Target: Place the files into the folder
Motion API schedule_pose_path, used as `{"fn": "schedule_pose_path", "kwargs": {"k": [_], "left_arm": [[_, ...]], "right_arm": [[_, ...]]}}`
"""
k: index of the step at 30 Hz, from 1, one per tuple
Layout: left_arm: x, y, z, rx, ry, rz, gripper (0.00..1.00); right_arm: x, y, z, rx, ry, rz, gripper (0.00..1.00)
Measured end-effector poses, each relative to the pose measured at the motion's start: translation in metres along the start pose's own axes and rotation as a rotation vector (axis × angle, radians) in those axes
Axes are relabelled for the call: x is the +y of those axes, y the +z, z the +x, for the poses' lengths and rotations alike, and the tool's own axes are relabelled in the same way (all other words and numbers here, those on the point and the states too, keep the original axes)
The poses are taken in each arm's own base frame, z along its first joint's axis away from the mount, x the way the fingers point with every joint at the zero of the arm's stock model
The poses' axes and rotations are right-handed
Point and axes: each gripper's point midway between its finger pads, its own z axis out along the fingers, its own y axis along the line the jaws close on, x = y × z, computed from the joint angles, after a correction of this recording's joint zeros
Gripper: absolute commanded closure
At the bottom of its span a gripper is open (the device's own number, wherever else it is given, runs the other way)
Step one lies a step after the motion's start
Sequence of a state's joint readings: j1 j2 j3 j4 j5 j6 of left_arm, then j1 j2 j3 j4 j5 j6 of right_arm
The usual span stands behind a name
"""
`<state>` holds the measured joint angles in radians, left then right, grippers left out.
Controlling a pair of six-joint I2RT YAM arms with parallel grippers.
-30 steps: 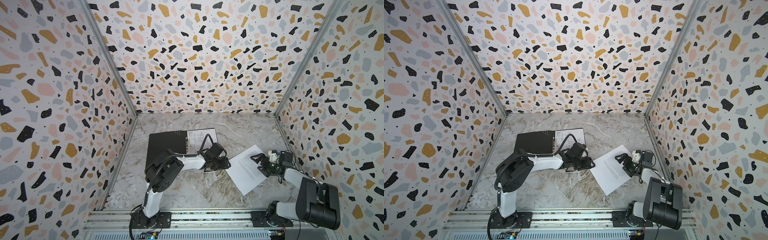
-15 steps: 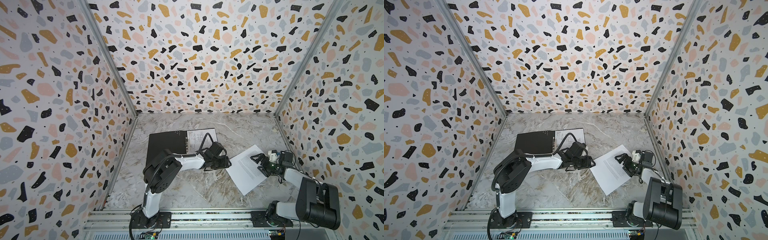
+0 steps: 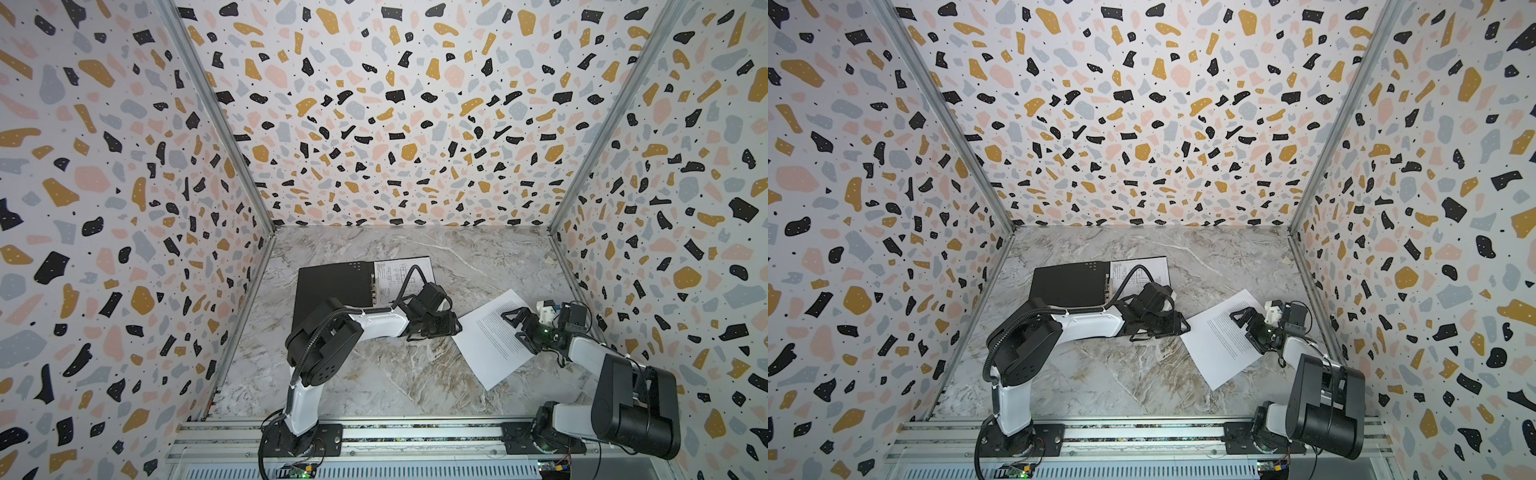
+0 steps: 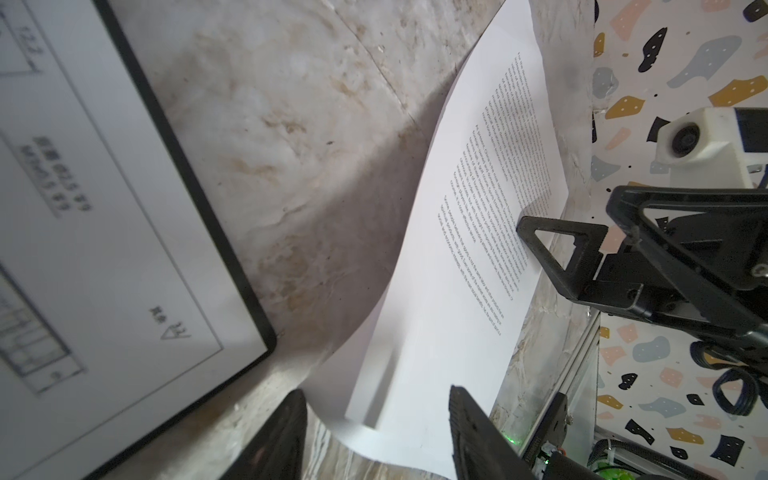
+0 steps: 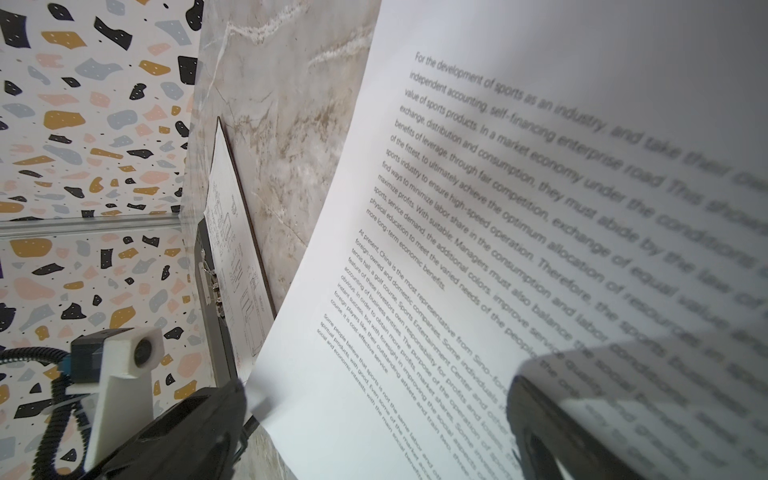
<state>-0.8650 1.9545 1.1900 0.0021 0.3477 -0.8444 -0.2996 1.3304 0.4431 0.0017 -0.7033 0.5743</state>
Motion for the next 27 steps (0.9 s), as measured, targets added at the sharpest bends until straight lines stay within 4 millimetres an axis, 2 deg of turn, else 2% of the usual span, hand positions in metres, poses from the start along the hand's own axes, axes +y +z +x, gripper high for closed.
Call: {"fn": "schedule_pose_path", "kwargs": {"k": [17, 27], "left_arm": [[0.0039, -0.0001, 0.0000, -0.002, 0.017, -0.018, 0.45], [-0.0024, -0.0013, -0.0031, -0.003, 0.043, -0.004, 0.51]], "right_arm": [[-0.0014, 0.0004, 0.0008, 0.003, -0.003, -0.001, 0.01], [-0.0015, 0.0005, 0.0015, 0.005, -0.013, -0.004, 0.01]]}}
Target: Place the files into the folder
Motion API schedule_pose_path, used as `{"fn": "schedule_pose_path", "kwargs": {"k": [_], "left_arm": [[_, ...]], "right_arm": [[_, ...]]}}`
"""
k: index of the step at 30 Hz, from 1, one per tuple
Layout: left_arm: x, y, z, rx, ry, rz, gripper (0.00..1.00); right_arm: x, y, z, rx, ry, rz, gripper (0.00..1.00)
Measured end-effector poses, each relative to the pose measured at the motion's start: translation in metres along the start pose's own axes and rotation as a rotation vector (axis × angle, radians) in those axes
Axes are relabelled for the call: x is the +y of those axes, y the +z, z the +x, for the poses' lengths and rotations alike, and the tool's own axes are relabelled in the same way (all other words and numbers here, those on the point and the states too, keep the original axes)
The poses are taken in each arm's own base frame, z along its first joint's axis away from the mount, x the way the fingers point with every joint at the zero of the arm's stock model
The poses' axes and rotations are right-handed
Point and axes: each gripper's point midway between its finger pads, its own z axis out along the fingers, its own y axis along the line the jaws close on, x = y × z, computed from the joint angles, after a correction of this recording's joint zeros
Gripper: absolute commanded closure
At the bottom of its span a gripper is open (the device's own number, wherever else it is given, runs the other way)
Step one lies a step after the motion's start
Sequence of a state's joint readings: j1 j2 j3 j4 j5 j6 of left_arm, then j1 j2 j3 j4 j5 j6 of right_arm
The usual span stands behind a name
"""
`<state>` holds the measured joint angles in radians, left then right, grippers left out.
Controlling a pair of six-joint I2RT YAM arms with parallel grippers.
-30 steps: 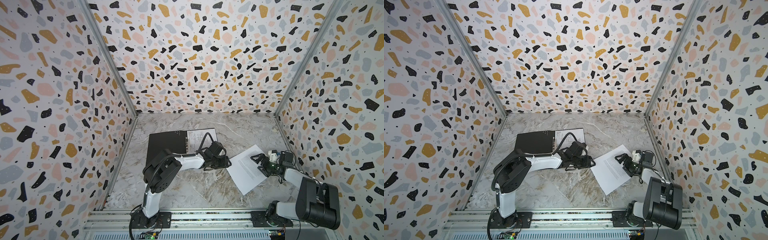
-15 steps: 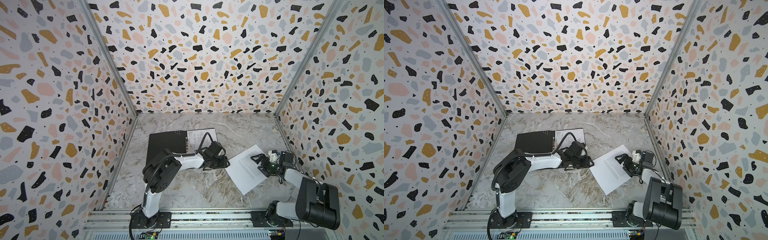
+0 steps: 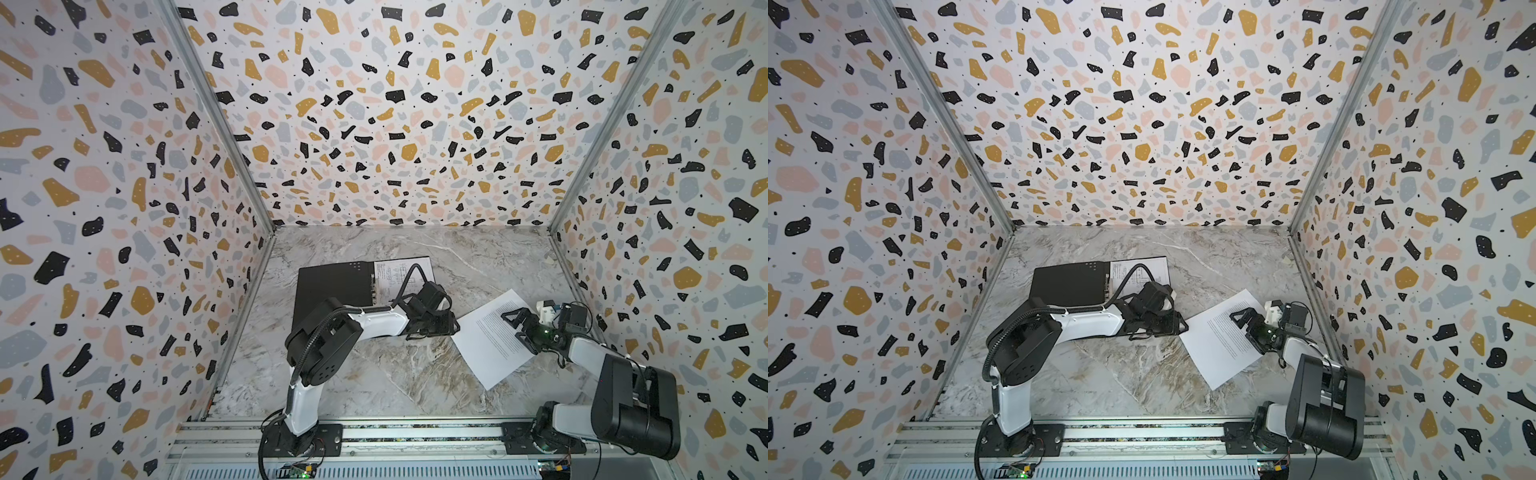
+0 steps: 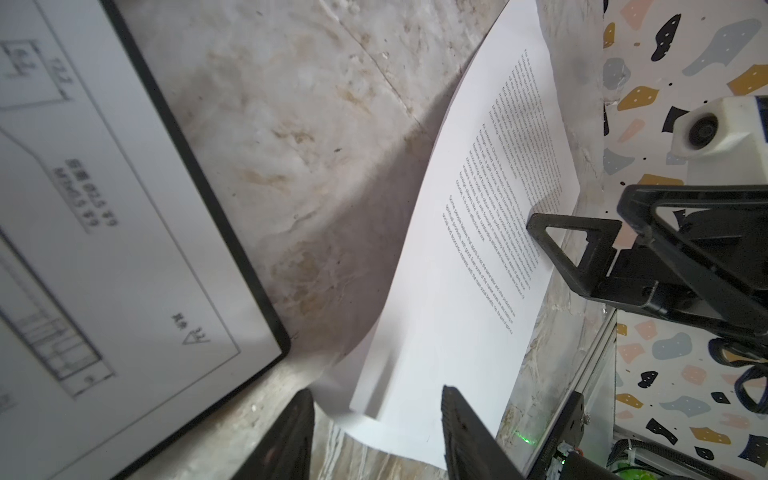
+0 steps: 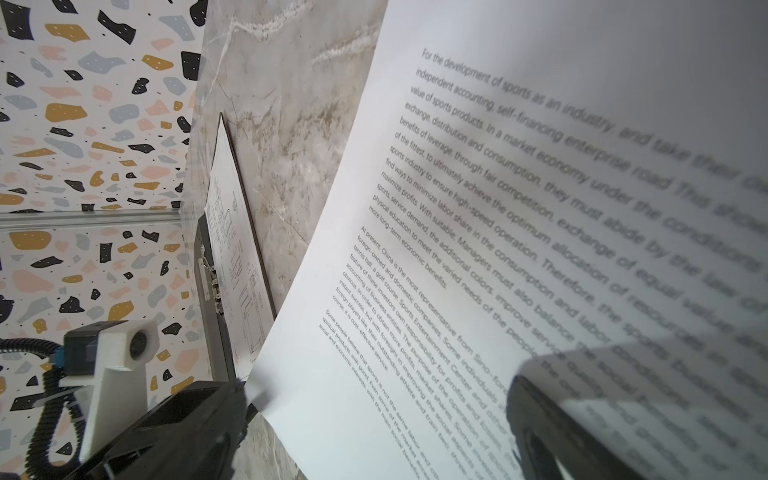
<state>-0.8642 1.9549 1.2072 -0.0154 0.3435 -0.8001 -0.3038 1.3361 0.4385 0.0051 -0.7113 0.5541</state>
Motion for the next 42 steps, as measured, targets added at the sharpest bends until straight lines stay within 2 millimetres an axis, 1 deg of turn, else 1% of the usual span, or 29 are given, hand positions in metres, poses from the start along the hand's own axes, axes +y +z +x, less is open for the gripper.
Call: {"fn": "schedule_pose_path", "kwargs": {"k": [3, 6, 9, 16, 20, 23, 28, 32, 39, 42], "left_arm": [[-0.003, -0.001, -0.002, 0.000, 0.010, 0.009, 0.52], [-0.005, 0.000, -0.001, 0.006, 0.017, 0.013, 0.57], [-0.004, 0.000, -0.001, 0.010, 0.023, 0.012, 0.58], [-0.004, 0.001, 0.000, 0.012, 0.024, 0.013, 0.66], [-0.003, 0.002, 0.000, 0.015, 0.029, 0.008, 0.66], [-0.001, 0.003, 0.001, 0.023, 0.037, -0.003, 0.69], [0.001, 0.004, 0.001, 0.029, 0.056, -0.015, 0.69], [0.001, 0.005, 0.001, 0.032, 0.062, -0.013, 0.66], [-0.010, 0.005, -0.005, 0.003, 0.053, 0.045, 0.63], [-0.011, 0.007, -0.005, -0.004, 0.039, 0.064, 0.62]], "right_arm": [[0.000, 0.000, 0.000, 0.000, -0.004, 0.000, 0.01], [0.000, 0.000, 0.000, 0.003, -0.004, -0.005, 0.01], [0.000, 0.000, 0.000, 0.005, 0.001, -0.012, 0.01], [0.000, 0.000, -0.001, 0.007, 0.004, -0.014, 0.01], [0.000, 0.000, -0.001, 0.008, 0.005, -0.014, 0.01], [0.000, 0.000, -0.001, 0.010, 0.002, -0.013, 0.01], [0.000, 0.000, -0.001, 0.014, 0.001, -0.011, 0.01], [0.000, 0.000, -0.001, 0.015, 0.001, -0.010, 0.01], [0.000, 0.000, -0.001, 0.016, 0.002, -0.009, 0.01], [0.000, 0.000, -0.001, 0.016, 0.002, -0.010, 0.01]]}}
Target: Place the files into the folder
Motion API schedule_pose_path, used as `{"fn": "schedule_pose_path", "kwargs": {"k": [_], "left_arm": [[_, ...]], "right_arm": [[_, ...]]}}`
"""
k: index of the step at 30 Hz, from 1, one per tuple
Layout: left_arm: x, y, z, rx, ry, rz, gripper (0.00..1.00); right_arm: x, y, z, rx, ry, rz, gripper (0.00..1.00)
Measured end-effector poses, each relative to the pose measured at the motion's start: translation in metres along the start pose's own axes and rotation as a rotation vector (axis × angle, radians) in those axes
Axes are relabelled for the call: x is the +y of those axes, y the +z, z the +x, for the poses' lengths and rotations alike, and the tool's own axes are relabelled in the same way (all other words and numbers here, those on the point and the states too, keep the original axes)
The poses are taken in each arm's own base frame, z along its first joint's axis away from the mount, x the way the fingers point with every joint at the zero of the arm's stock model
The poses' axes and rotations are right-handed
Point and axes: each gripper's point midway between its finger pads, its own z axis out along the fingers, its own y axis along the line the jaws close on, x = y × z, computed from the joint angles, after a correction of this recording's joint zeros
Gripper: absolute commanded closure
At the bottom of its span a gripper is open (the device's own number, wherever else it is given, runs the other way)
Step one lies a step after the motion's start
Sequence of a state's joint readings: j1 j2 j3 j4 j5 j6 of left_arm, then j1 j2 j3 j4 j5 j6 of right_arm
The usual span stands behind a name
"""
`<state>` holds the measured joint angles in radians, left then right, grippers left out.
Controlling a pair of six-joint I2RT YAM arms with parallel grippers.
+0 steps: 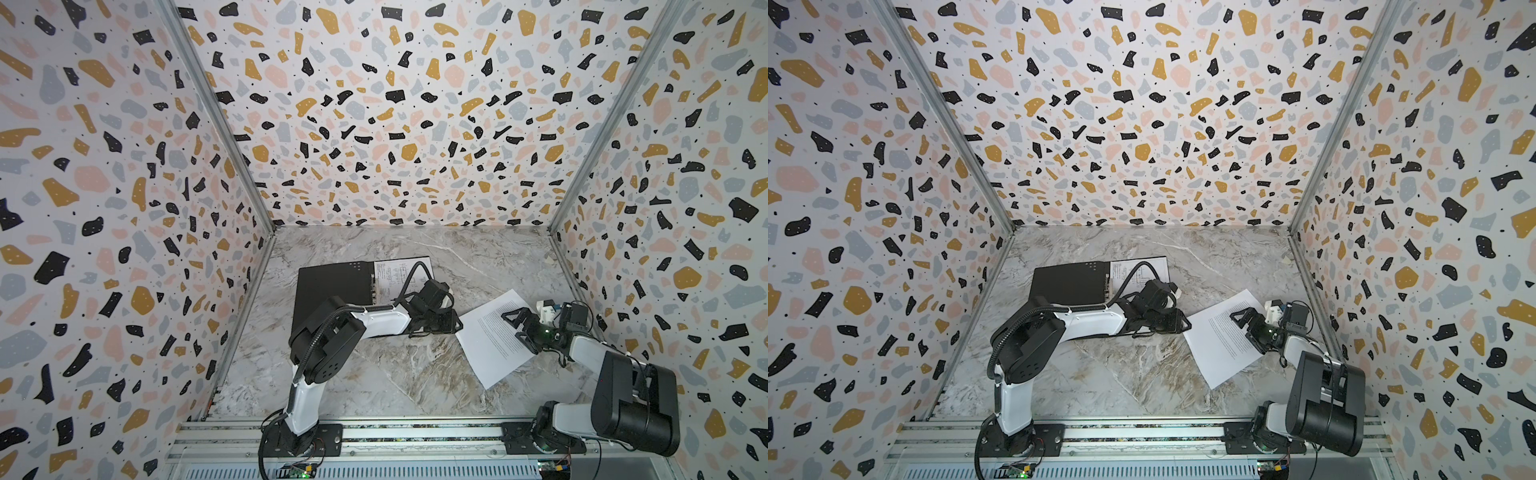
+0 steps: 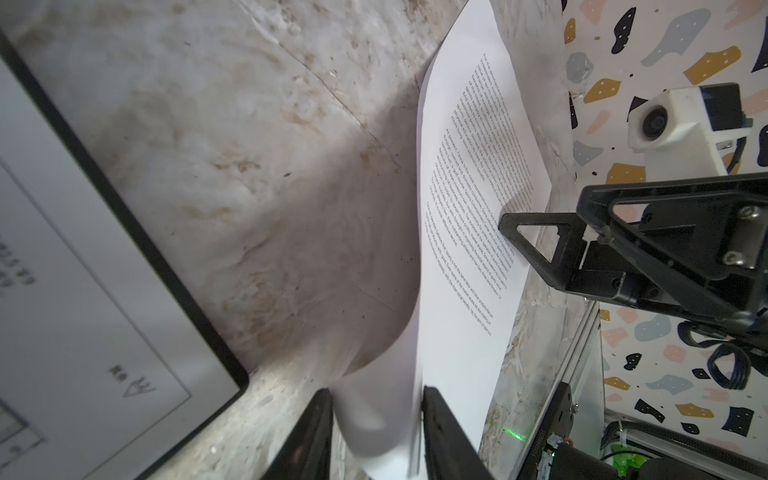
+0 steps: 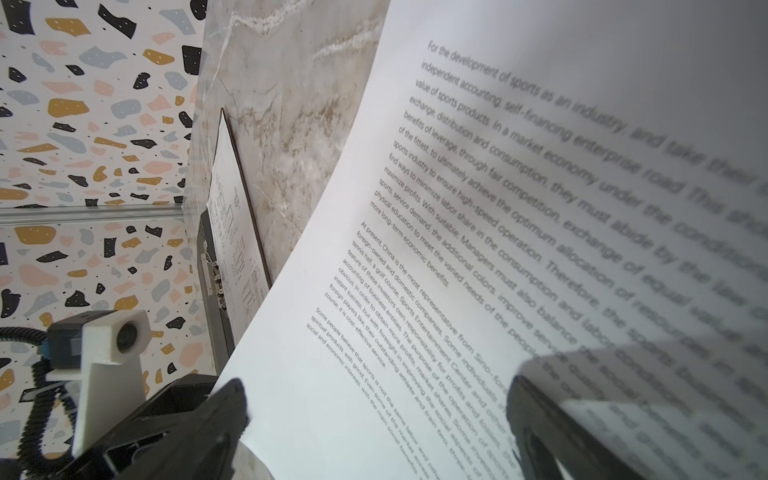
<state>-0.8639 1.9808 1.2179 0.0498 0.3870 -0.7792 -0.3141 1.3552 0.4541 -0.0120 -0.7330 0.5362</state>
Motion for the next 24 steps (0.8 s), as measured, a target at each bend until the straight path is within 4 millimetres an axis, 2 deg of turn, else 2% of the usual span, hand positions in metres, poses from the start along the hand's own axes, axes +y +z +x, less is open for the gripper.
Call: {"fn": "schedule_pose_path", "kwargs": {"k": [8, 17, 24], "left_arm": [[-0.0024, 0.0008, 0.0001, -0.007, -0.017, 0.024, 0.50], [0.0002, 0.0008, 0.0019, 0.000, -0.014, 0.011, 0.45], [-0.0079, 0.0006, -0.0012, -0.008, -0.009, 0.049, 0.45]], "right_arm": [[0.0000, -0.0002, -0.0001, 0.001, -0.001, 0.001, 0.01], [0.0030, -0.0018, -0.0001, 0.003, -0.024, -0.007, 0.01], [0.0036, -0.0020, 0.0004, 0.007, -0.033, -0.010, 0.01]]}}
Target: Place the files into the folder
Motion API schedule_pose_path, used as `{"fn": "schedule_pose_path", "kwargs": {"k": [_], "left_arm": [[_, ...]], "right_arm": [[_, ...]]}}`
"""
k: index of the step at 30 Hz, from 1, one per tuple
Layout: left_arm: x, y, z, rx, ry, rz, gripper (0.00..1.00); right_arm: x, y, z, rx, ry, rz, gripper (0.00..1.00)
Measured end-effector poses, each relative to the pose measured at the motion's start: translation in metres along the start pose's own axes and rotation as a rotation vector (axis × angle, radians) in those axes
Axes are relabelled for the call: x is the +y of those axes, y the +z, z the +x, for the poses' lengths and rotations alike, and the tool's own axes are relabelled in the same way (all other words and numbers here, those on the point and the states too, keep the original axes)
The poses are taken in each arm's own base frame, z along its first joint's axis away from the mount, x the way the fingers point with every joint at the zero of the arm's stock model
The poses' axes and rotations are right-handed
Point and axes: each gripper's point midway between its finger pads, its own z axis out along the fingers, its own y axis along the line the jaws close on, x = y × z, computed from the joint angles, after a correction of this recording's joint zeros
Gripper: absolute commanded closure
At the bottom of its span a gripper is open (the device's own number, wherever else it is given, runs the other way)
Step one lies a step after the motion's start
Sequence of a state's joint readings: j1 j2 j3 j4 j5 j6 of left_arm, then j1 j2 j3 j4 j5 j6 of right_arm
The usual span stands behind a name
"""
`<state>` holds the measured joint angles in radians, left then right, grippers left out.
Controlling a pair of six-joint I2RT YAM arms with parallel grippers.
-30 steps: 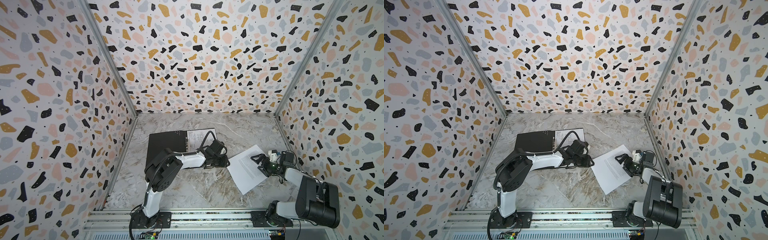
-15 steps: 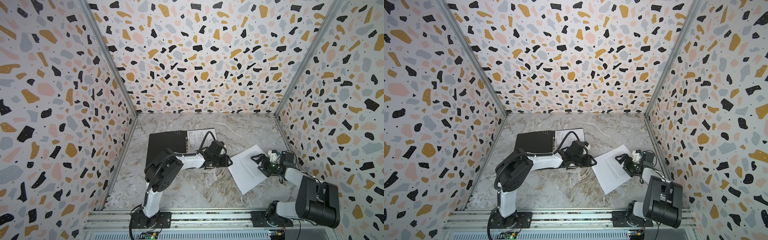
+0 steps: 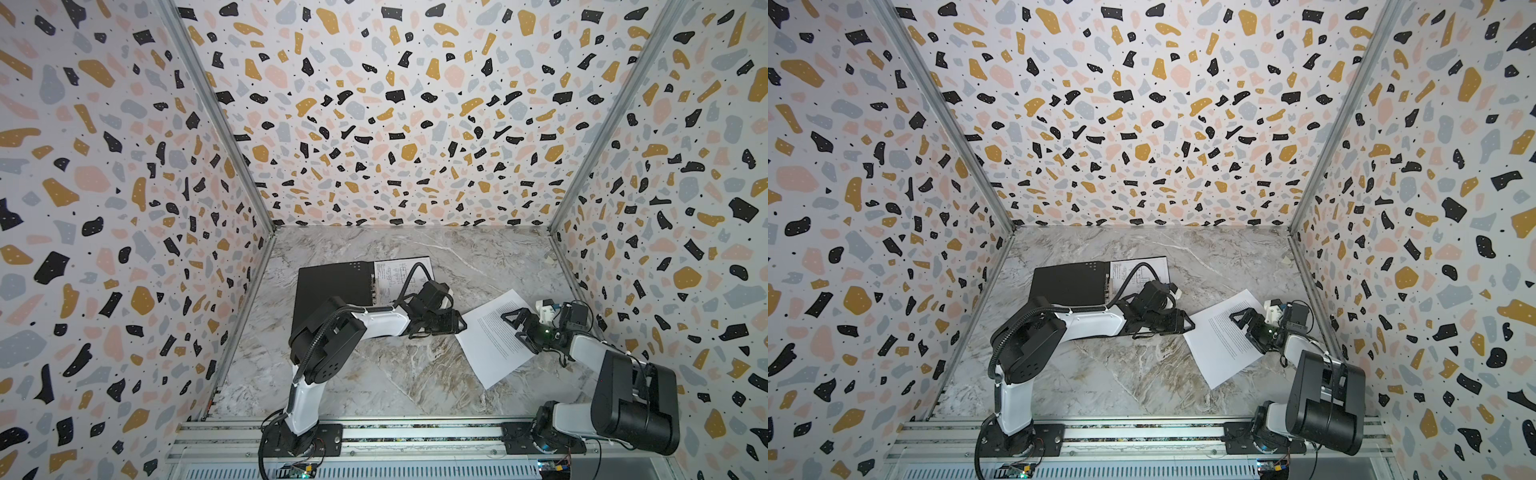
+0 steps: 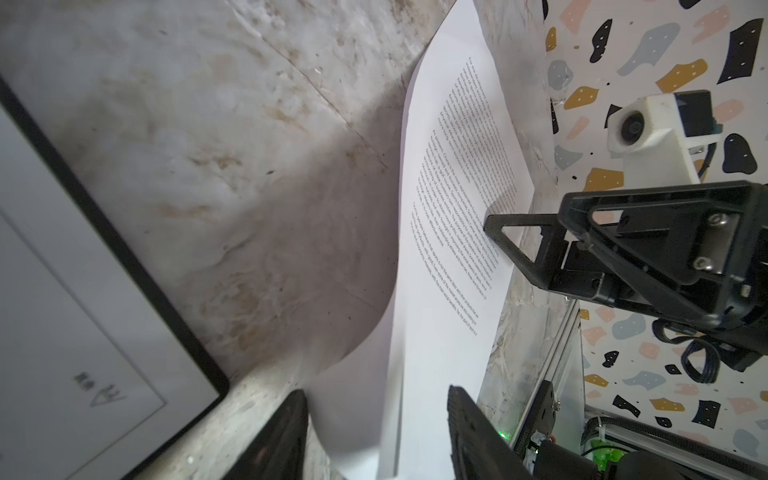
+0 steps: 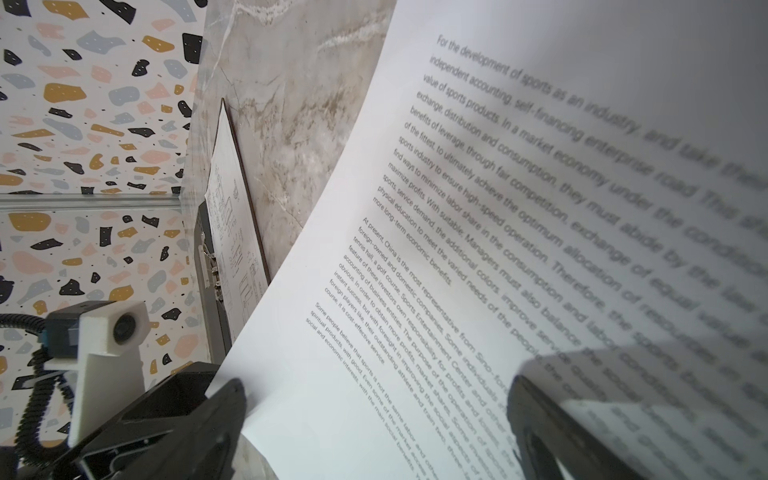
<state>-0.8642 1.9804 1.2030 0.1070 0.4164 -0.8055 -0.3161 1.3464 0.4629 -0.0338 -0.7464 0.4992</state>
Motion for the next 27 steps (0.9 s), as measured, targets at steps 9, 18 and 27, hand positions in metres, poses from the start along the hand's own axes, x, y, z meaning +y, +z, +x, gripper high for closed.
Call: {"fn": "schedule_pose_path", "kwargs": {"k": [9, 18, 27], "left_arm": [[-0.001, 0.002, 0.001, -0.018, -0.025, 0.037, 0.44], [-0.008, 0.001, -0.002, -0.033, -0.032, 0.074, 0.44], [0.002, -0.002, -0.007, -0.023, -0.038, 0.029, 0.39]], "right_arm": [[0.000, -0.002, -0.008, 0.016, 0.026, 0.044, 0.01], [-0.009, -0.007, -0.014, 0.010, 0.042, 0.134, 0.01], [-0.012, -0.007, -0.015, 0.004, 0.036, 0.154, 0.01]]}}
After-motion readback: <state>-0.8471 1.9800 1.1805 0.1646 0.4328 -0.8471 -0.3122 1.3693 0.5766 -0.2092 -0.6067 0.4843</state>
